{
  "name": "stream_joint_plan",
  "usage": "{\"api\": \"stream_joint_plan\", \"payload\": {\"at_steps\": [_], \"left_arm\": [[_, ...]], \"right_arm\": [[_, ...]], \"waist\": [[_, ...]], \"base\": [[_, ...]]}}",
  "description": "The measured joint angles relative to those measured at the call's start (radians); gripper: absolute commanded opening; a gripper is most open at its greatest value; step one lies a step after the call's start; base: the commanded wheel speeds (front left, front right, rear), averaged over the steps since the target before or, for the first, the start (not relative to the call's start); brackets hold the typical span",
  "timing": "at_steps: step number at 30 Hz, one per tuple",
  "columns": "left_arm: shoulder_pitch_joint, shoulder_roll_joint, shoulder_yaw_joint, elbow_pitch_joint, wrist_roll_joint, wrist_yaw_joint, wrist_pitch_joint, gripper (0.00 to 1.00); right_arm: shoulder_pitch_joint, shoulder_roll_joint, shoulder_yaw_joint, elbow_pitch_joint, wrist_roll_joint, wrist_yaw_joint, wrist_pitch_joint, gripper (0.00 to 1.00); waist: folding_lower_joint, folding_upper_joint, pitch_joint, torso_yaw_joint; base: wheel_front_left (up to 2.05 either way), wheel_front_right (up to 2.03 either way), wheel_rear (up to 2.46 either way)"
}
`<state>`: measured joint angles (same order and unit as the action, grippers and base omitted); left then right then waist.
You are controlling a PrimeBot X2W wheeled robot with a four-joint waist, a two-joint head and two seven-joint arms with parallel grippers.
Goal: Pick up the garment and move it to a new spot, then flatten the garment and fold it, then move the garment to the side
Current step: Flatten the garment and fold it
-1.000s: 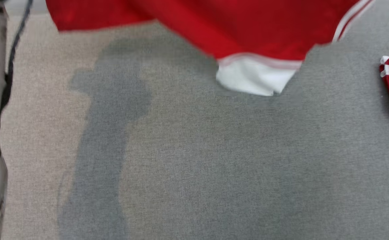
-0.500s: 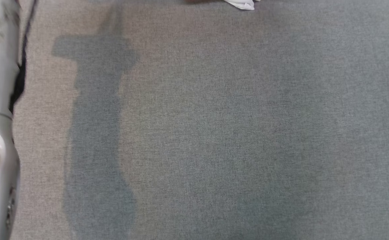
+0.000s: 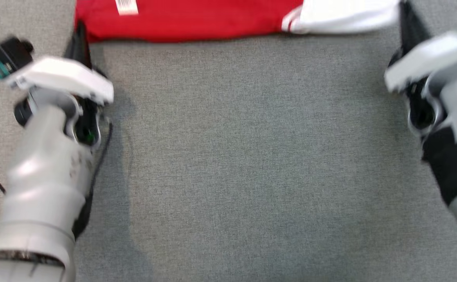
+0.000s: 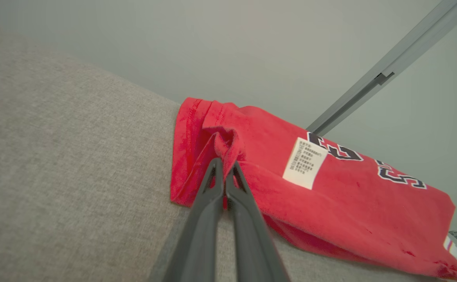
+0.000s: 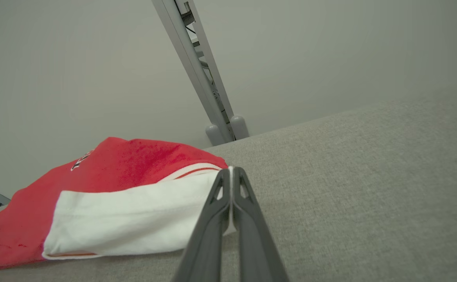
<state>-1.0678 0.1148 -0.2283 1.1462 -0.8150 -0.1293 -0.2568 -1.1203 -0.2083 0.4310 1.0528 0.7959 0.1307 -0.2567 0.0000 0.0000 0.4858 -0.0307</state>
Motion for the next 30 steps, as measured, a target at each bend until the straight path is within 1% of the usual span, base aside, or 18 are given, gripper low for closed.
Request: {"api": "stream_joint_plan", "payload": {"at_steps": [4,9,12,15,16,17,24,27,30], "left_arm": [[0.135,0.006,-0.017,-0.066,-0.033,0.0,-0.003,0.0],[0.261,0.038,-0.016,-0.179,-0.009,0.0,-0.007,0.0],[0.337,0.052,0.008,-0.246,0.02,0.0,-0.007,0.0],[0.431,0.061,0.025,-0.307,0.053,0.0,-0.007,0.0],[0.461,0.062,0.031,-0.324,0.06,0.0,-0.007,0.0],[0.518,0.07,0.034,-0.359,0.081,0.0,-0.007,0.0],[0.703,0.108,0.042,-0.478,0.124,0.0,-0.007,0.0],[0.787,0.124,0.042,-0.542,0.127,0.018,0.001,0.0],[0.877,0.134,0.051,-0.625,0.119,0.056,0.027,0.0]], "right_arm": [[0.172,-0.014,0.034,-0.061,0.053,0.0,-0.003,0.0],[0.333,-0.051,0.013,-0.202,0.066,0.0,-0.005,0.0],[0.432,-0.067,-0.029,-0.299,0.021,0.0,-0.005,0.0],[0.537,-0.065,-0.095,-0.403,-0.03,0.0,-0.005,0.0],[0.576,-0.062,-0.117,-0.438,-0.044,0.0,-0.005,0.0],[0.661,-0.05,-0.159,-0.505,-0.068,0.0,-0.005,0.0],[0.921,-0.021,-0.276,-0.719,-0.159,0.0,-0.005,0.0],[1.019,-0.004,-0.31,-0.798,-0.203,0.0,-0.005,0.0],[1.116,0.01,-0.337,-0.868,-0.242,0.0,-0.004,0.0]], "waist": [[0.0,0.0,-0.022,-0.005],[0.0,0.0,-0.056,-0.01],[0.0,0.0,-0.081,-0.012],[0.0,0.0,-0.111,-0.015],[0.0,0.0,-0.122,-0.016],[0.0,0.0,-0.145,-0.017],[0.0,0.0,-0.225,-0.016],[0.0,0.0,-0.253,-0.017],[0.0,0.0,-0.279,-0.018]], "base": [[0.0,0.0,0.0],[0.0,0.0,0.0],[0.0,0.0,0.0],[0.0,0.0,0.0],[0.0,0.0,0.0],[0.0,0.0,0.0],[0.0,0.0,0.0],[0.0,0.0,0.0],[0.0,0.0,0.0]]}}
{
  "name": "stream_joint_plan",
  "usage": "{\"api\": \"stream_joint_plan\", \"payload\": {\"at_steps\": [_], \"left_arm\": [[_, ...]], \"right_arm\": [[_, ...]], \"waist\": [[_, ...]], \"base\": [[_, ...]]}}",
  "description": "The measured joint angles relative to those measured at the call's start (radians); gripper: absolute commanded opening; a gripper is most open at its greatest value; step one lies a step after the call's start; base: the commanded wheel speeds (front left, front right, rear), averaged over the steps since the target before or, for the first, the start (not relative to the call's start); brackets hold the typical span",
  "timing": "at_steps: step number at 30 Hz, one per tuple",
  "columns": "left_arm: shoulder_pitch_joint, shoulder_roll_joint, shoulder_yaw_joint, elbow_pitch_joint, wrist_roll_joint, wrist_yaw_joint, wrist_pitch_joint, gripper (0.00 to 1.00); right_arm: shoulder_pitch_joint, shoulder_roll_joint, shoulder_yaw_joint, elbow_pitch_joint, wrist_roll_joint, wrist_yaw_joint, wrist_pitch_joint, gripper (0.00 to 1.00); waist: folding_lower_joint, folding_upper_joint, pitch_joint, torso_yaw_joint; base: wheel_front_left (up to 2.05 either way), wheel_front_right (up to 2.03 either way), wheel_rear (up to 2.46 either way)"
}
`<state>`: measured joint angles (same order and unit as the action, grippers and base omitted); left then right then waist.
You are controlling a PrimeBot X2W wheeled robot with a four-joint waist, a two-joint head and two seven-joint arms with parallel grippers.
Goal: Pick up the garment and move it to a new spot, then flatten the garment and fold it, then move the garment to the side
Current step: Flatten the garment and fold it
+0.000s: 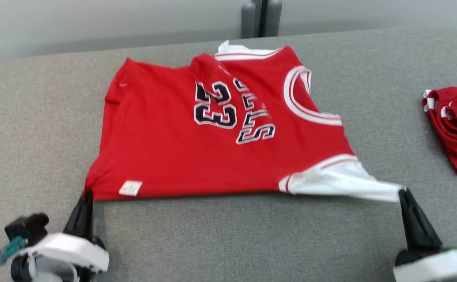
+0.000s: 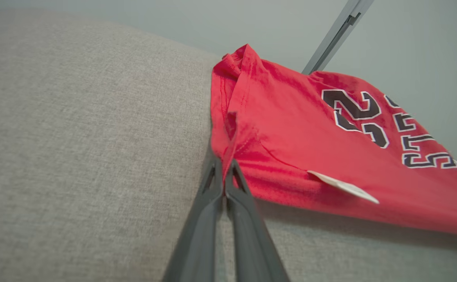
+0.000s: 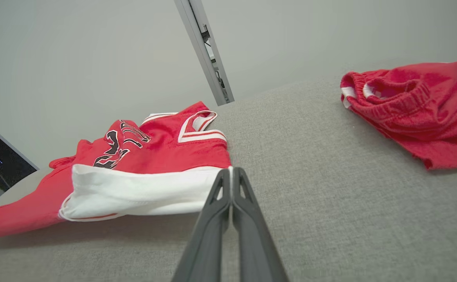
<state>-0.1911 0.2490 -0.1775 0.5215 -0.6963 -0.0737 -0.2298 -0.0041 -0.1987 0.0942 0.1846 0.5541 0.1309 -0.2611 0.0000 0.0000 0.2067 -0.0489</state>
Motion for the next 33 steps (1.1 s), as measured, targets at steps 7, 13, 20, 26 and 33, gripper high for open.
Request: {"api": "stream_joint_plan", "payload": {"at_steps": [7,13,20,26,33], "left_arm": [[0.245,0.013,0.012,-0.263,-0.026,0.112,0.093,0.0],[0.393,0.03,0.028,-0.436,-0.028,0.21,0.158,0.0],[0.49,0.06,0.042,-0.629,-0.005,0.315,0.226,0.0],[0.494,0.067,0.03,-0.694,0.007,0.347,0.265,0.0],[0.468,0.067,0.02,-0.716,0.019,0.341,0.252,0.0]], "right_arm": [[0.226,0.061,-0.101,-0.17,-0.037,0.0,0.086,0.0],[0.341,0.097,-0.141,-0.29,-0.067,0.0,0.17,0.0],[0.386,0.128,-0.183,-0.382,-0.096,0.0,0.231,0.0],[0.373,0.139,-0.185,-0.396,-0.106,0.0,0.244,0.0],[0.332,0.142,-0.189,-0.402,-0.119,0.0,0.243,0.0]], "waist": [[0.0,0.0,-0.063,0.004],[0.0,0.0,-0.101,0.002],[0.0,0.0,-0.104,0.005],[0.0,0.0,-0.091,0.011],[0.0,0.0,-0.067,0.008]], "base": [[0.0,0.0,0.0],[0.0,0.0,0.0],[0.0,0.0,0.0],[0.0,0.0,0.0],[0.0,0.0,0.0]]}}
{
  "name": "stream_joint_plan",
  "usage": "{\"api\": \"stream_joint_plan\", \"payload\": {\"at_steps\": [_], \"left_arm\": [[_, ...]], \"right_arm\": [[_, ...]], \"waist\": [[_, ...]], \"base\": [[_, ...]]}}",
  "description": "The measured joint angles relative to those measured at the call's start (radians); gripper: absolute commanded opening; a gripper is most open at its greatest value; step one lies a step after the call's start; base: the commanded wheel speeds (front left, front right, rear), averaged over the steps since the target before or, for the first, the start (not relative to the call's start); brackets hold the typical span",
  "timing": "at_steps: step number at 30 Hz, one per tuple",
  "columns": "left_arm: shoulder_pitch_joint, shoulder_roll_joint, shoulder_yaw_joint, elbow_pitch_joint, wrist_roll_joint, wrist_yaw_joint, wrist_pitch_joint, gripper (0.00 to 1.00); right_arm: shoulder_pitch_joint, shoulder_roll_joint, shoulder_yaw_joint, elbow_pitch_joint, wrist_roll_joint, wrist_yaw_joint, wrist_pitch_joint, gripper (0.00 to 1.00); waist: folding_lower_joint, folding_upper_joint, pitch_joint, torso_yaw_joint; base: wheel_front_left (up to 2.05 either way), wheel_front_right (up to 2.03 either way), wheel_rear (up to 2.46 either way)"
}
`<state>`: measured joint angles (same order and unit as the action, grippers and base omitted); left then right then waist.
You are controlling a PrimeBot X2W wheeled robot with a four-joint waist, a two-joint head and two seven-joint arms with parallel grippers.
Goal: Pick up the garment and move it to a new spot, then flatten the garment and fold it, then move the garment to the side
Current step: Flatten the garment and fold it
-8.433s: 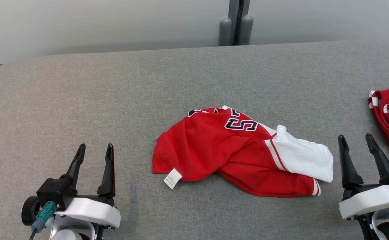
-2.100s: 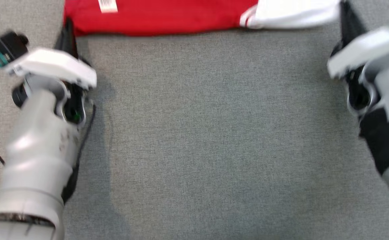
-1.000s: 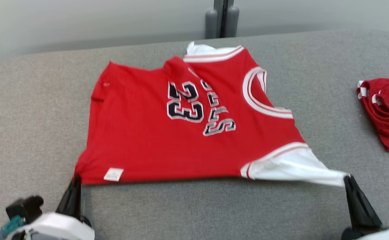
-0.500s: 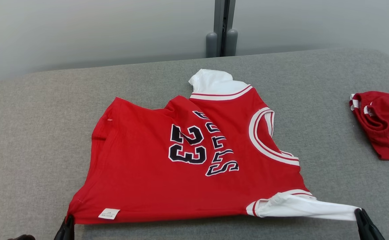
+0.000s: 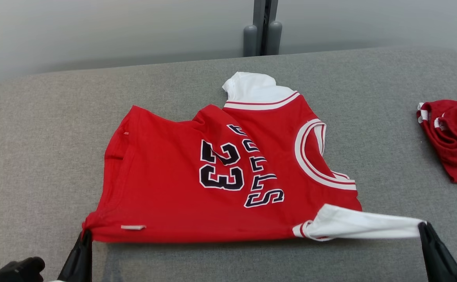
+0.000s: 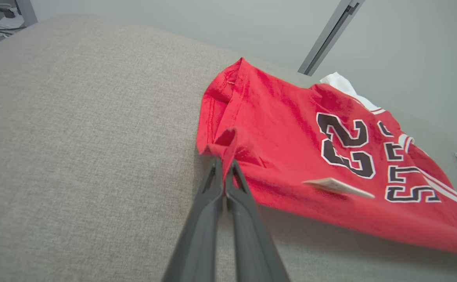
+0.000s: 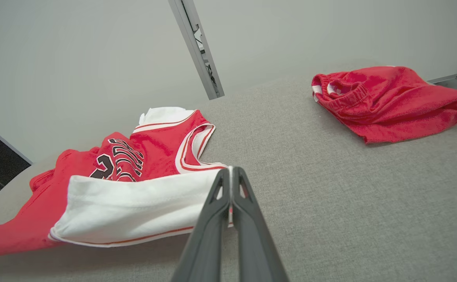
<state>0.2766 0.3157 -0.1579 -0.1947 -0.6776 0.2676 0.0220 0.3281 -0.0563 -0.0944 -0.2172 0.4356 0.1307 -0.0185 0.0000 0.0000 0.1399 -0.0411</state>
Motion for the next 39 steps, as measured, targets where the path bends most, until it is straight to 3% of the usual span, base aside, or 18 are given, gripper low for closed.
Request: {"api": "stream_joint_plan", "payload": {"at_steps": [7,16,25,31,39], "left_arm": [[-0.15,0.058,0.006,-0.067,0.052,-0.026,-0.008,0.0],[-0.472,0.194,0.053,-0.158,0.129,-0.048,0.056,0.0],[-0.765,0.26,0.052,-0.171,0.158,-0.091,0.116,0.0],[-0.9,0.236,-0.001,-0.058,0.119,-0.146,0.146,0.0],[-1.268,0.125,-0.083,0.297,0.103,-0.257,0.08,0.0]], "right_arm": [[-0.18,-0.052,-0.036,-0.08,-0.044,0.0,-0.023,0.0],[-0.621,-0.258,-0.075,-0.137,-0.051,0.0,0.041,0.0],[-0.918,-0.373,-0.077,-0.104,-0.003,0.0,0.116,0.0],[-1.051,-0.405,-0.003,0.067,0.052,0.0,0.132,0.0],[-1.41,-0.409,0.173,0.397,0.091,0.0,0.048,0.0]], "waist": [[0.0,0.0,0.019,-0.01],[0.0,0.0,0.003,-0.028],[0.0,0.0,0.024,-0.02],[0.0,0.0,0.087,-0.022],[0.0,0.0,0.212,-0.018]], "base": [[0.0,0.0,0.0],[0.0,0.0,0.0],[0.0,0.0,0.0],[0.0,0.0,0.0],[0.0,0.0,0.0]]}}
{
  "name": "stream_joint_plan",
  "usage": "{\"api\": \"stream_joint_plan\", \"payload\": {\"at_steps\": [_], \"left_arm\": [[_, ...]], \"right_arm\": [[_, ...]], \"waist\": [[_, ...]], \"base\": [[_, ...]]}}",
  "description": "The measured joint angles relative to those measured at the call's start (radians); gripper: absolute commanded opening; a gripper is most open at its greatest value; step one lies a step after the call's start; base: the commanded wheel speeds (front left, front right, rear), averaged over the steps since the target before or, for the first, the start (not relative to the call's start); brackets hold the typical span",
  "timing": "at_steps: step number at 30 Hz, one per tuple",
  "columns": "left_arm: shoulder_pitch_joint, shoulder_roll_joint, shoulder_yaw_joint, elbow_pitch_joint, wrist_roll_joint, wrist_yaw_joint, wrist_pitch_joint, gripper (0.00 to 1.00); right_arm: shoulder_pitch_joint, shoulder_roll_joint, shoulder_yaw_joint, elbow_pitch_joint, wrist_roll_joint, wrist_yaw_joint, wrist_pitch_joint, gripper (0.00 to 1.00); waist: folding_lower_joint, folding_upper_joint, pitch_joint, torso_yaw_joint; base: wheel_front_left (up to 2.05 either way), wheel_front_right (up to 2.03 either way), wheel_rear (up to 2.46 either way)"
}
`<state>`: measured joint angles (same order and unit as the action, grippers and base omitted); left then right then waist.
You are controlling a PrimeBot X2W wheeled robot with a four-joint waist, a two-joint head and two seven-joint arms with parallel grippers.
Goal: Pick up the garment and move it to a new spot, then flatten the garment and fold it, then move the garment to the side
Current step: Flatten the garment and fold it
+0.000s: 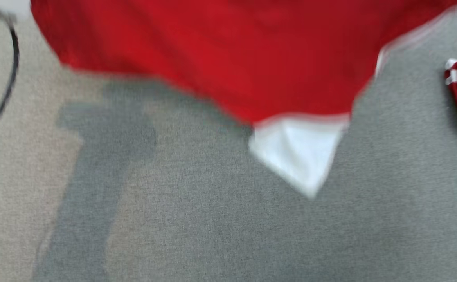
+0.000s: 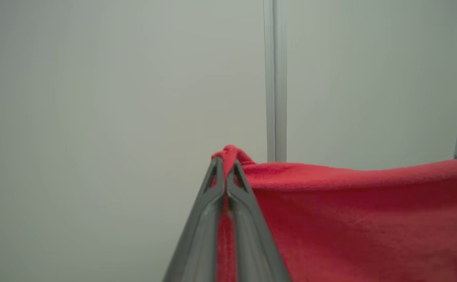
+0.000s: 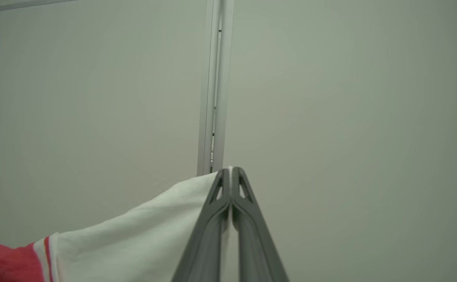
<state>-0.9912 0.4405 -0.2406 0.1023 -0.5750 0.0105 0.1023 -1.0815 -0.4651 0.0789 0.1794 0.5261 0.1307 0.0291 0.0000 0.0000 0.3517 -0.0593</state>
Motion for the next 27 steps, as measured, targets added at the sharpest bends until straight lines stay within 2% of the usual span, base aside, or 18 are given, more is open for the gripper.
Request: {"api": "stream_joint_plan", "payload": {"at_steps": [6,7,12,15,21,24,27], "left_arm": [[-0.285,-0.08,-0.013,0.313,0.018,-0.055,-0.132,0.0],[-0.362,-0.103,-0.012,0.409,0.021,-0.062,-0.178,0.0],[-0.467,-0.151,-0.002,0.652,0.009,-0.08,-0.26,0.0],[-0.458,-0.19,-0.006,0.794,-0.011,-0.099,-0.291,0.0],[-0.33,-0.263,-0.014,0.998,-0.05,-0.128,-0.343,0.0],[-0.265,-0.284,-0.011,1.035,-0.07,-0.134,-0.359,0.0],[-0.174,-0.295,0.007,1.027,-0.088,-0.137,-0.361,0.0]], "right_arm": [[-0.307,0.058,0.072,0.251,0.02,0.0,-0.133,0.0],[-0.393,0.08,0.081,0.334,0.021,0.0,-0.176,0.0],[-0.505,0.164,0.156,0.537,0.039,0.0,-0.223,0.0],[-0.484,0.22,0.217,0.645,0.07,0.0,-0.234,0.0],[-0.312,0.293,0.304,0.797,0.154,0.0,-0.267,0.0],[-0.213,0.32,0.333,0.811,0.214,0.0,-0.279,0.0],[-0.094,0.315,0.354,0.786,0.277,0.0,-0.286,0.0]], "waist": [[0.0,0.0,0.069,0.011],[0.0,0.0,0.079,0.015],[0.0,0.0,0.089,0.009],[0.0,0.0,0.102,0.001],[0.0001,0.0,0.135,-0.004],[0.0,-0.0001,0.158,-0.007],[0.0,0.0,0.17,-0.005]], "base": [[0.0,0.0,0.0],[0.0,0.0,0.0],[0.0,0.0,0.0],[0.0,0.0,0.0],[0.0,0.0,0.0],[0.0,0.0,0.0],[0.0,0.0,0.0]]}}
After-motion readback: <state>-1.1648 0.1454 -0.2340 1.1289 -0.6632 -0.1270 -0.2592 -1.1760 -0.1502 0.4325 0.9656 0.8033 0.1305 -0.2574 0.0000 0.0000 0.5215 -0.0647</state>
